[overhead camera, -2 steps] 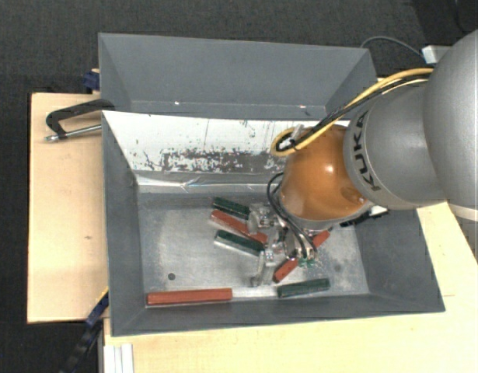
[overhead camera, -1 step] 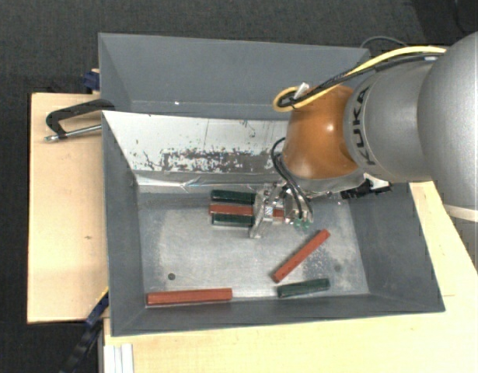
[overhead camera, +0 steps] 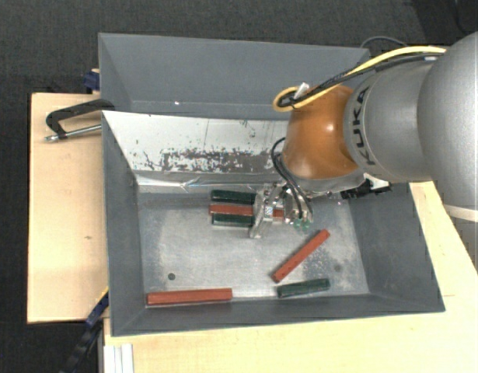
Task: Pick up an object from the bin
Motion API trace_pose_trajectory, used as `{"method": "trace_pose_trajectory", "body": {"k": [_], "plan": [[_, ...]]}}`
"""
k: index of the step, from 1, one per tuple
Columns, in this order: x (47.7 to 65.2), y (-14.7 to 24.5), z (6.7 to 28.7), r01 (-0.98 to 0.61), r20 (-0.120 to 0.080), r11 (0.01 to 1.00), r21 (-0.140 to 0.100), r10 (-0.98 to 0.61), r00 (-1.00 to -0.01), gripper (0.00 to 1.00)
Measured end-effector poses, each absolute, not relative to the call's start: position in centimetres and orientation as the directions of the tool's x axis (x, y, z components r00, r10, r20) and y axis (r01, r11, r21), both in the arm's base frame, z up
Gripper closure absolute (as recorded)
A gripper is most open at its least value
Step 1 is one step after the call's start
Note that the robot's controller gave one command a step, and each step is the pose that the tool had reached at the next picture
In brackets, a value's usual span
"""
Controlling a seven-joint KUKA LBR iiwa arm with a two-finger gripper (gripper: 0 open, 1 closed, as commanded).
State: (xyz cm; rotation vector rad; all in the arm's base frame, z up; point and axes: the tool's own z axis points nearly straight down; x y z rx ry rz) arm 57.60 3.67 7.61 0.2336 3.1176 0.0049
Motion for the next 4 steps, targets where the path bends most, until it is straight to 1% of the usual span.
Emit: {"method": "trace_pose_trajectory", "body": {"k": [1, 2, 3, 4], "plan": [[58.26, -1.3, 7.15, 0.01, -0.007, 1.0, 0.001, 0.01, -1.0, 0.0], [58.38, -1.14, 7.33, 0.01, -0.01, 1.0, 0.002, 0.01, -1.0, 1.0], [58.24, -1.15, 7.15, 0.01, -0.006, 1.0, 0.002, 0.01, -1.0, 0.0], [58.26, -1.17, 7.18, 0.01, -0.007, 1.0, 0.002, 0.01, -1.0, 1.0]]}}
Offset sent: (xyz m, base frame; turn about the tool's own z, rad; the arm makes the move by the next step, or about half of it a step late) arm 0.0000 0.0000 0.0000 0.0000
